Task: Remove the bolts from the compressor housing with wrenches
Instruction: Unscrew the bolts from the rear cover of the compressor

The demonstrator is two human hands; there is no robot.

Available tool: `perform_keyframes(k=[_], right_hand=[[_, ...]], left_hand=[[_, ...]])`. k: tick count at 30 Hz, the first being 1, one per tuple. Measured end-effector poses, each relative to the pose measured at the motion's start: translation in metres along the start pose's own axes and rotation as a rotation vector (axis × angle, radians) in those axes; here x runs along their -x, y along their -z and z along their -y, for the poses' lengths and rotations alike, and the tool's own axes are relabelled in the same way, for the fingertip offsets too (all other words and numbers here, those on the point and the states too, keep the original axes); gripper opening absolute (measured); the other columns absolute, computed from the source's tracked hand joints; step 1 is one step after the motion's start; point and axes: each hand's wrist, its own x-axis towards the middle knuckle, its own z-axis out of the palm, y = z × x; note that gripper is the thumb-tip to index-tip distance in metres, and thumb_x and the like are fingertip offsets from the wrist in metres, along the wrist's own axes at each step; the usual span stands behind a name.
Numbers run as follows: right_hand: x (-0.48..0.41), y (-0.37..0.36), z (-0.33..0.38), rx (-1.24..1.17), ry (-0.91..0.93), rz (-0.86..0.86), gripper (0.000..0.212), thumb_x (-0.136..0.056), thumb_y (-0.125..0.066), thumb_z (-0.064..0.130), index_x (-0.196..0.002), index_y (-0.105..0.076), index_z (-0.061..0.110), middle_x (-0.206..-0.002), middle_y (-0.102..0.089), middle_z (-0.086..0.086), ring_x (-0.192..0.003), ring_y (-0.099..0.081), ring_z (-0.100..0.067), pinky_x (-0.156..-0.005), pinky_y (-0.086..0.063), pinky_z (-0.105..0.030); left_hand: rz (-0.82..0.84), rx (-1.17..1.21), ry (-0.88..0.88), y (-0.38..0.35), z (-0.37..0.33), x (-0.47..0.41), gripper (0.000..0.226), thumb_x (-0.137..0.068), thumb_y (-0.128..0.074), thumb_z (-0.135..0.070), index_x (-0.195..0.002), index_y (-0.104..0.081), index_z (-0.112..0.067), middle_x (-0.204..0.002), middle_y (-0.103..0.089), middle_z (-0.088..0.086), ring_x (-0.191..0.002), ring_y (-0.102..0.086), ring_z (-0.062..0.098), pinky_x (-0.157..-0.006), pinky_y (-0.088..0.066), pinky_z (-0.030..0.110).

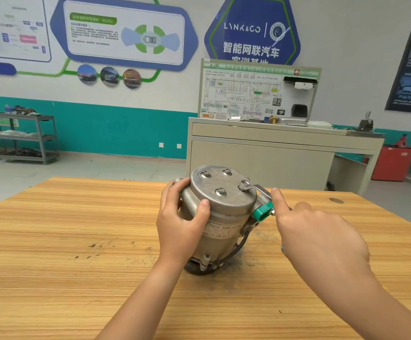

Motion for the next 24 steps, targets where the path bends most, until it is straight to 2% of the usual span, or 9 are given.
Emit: perform_keyframes(k=[2,5,7,9,11,14,19,22,24], right_hand=[[0.001,-0.011,-0.006,-0.022,-0.065,-0.068,0.064,-0.082,-0.055,0.009,-0.142,-0.033,0.015,-0.061,-0.037,-0.001,-0.039,-0.033,-0.019,-0.036,-0.009,-0.019],[-0.012,-0.045,-0.028,-0.213,-0.012,-0.543,0.021,-0.078,-0.064,0.017,-0.095,-0.074,0.008,-0.046,-0.053,-0.004,-0.030,-0.044,-0.021,-0.036,-0.024,-0.017],[-0.033,-0.069,-0.040,-0.318,0.049,-0.681,0.026,-0.086,-0.053,0.022,-0.088,-0.074,0.006,-0.058,-0.066,-0.006,-0.045,-0.060,-0.021,-0.042,-0.043,-0.024],[-0.059,-0.085,-0.042,-0.428,0.083,-0.711,0.025,-0.085,-0.056,0.017,-0.096,-0.072,0.001,-0.081,-0.072,-0.013,-0.072,-0.069,-0.027,-0.067,-0.054,-0.039],[-0.089,-0.090,-0.037,-0.481,0.078,-0.667,0.026,-0.083,-0.060,0.012,-0.105,-0.068,0.000,-0.102,-0.069,-0.016,-0.096,-0.065,-0.033,-0.086,-0.046,-0.050],[-0.133,-0.087,-0.026,-0.566,0.126,-0.513,0.030,-0.089,-0.057,0.013,-0.119,-0.062,0.008,-0.123,-0.059,-0.011,-0.119,-0.053,-0.028,-0.099,-0.035,-0.045],[-0.162,-0.078,-0.003,-0.597,0.276,-0.646,0.024,-0.084,-0.062,0.010,-0.105,-0.068,0.001,-0.109,-0.067,-0.013,-0.096,-0.066,-0.029,-0.085,-0.049,-0.042],[-0.153,-0.081,0.002,-0.906,-0.057,-0.695,0.022,-0.092,-0.053,0.013,-0.106,-0.066,0.001,-0.099,-0.069,-0.017,-0.081,-0.067,-0.033,-0.068,-0.051,-0.036],[-0.142,-0.079,-0.006,-1.205,-0.359,-0.686,0.027,-0.097,-0.044,0.021,-0.099,-0.065,0.005,-0.090,-0.070,-0.014,-0.067,-0.063,-0.016,-0.057,-0.043,-0.029]], left_hand=[[0.001,0.017,0.004,0.001,0.001,0.000,0.045,-0.064,-0.056,-0.049,-0.108,-0.052,-0.040,-0.129,-0.052,-0.001,-0.120,-0.051,0.015,-0.099,-0.046,0.044],[0.016,0.057,0.020,0.006,0.004,-0.003,0.039,-0.069,-0.061,-0.034,-0.107,-0.054,-0.037,-0.125,-0.056,0.000,-0.116,-0.055,0.012,-0.098,-0.047,0.040],[0.051,0.078,0.027,0.011,0.005,-0.008,0.038,-0.070,-0.061,-0.026,-0.108,-0.056,-0.033,-0.122,-0.059,0.002,-0.111,-0.058,0.009,-0.094,-0.050,0.031],[0.089,0.079,0.032,0.012,0.004,-0.011,0.038,-0.070,-0.062,-0.025,-0.107,-0.056,-0.033,-0.122,-0.059,0.002,-0.107,-0.059,0.005,-0.089,-0.051,0.024],[0.116,0.065,0.030,0.011,0.003,-0.014,0.037,-0.073,-0.065,-0.022,-0.107,-0.056,-0.035,-0.121,-0.059,0.000,-0.106,-0.059,0.003,-0.089,-0.053,0.027],[0.140,0.055,0.035,0.007,0.002,-0.018,0.038,-0.071,-0.065,-0.026,-0.105,-0.056,-0.039,-0.119,-0.060,-0.004,-0.107,-0.059,0.004,-0.089,-0.053,0.031],[0.159,0.022,0.027,0.005,0.002,-0.021,0.037,-0.069,-0.063,-0.031,-0.104,-0.054,-0.042,-0.118,-0.059,-0.007,-0.107,-0.058,0.003,-0.090,-0.052,0.031],[0.148,0.033,0.024,0.007,0.003,-0.019,0.041,-0.067,-0.061,-0.042,-0.107,-0.055,-0.039,-0.120,-0.060,-0.002,-0.108,-0.059,0.008,-0.092,-0.052,0.035],[0.120,0.050,0.020,0.009,0.005,-0.016,0.047,-0.065,-0.057,-0.046,-0.110,-0.055,-0.034,-0.121,-0.060,0.002,-0.111,-0.059,0.014,-0.093,-0.051,0.039]])
